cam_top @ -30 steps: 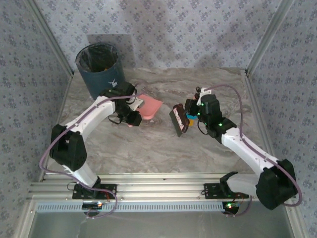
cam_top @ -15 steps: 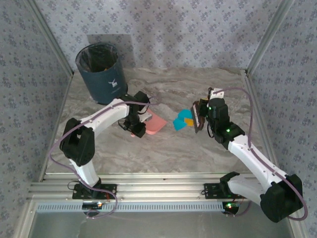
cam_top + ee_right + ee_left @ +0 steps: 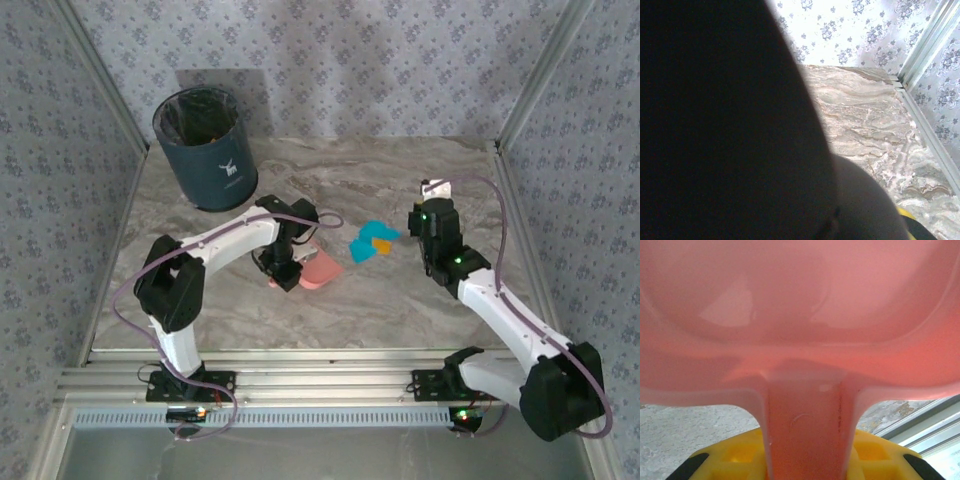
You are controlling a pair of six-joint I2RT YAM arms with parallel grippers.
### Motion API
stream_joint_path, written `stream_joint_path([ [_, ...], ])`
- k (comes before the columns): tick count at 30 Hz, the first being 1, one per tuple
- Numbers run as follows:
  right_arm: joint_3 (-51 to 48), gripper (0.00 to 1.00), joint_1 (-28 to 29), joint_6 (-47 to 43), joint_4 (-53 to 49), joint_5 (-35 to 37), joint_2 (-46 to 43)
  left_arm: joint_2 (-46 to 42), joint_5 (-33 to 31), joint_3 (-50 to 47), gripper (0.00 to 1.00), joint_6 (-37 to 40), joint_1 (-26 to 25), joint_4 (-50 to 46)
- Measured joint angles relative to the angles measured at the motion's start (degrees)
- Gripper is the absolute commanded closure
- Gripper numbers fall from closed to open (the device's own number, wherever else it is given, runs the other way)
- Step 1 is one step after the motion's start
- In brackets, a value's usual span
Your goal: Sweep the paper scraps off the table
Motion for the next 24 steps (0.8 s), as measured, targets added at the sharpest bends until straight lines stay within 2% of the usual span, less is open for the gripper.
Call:
stream_joint_path([
  [15, 2.3, 1.00, -1.9, -8.0, 8.0, -1.4, 10.7, 3.6, 3.1, 0.9, 1.00, 0.5, -1.6, 1.0],
  [24, 2.7, 1.00, 0.1, -9.4, 10.0, -3.7, 13.4, 4.3, 3.1, 0.9, 1.00, 0.4, -2.6, 1.4],
])
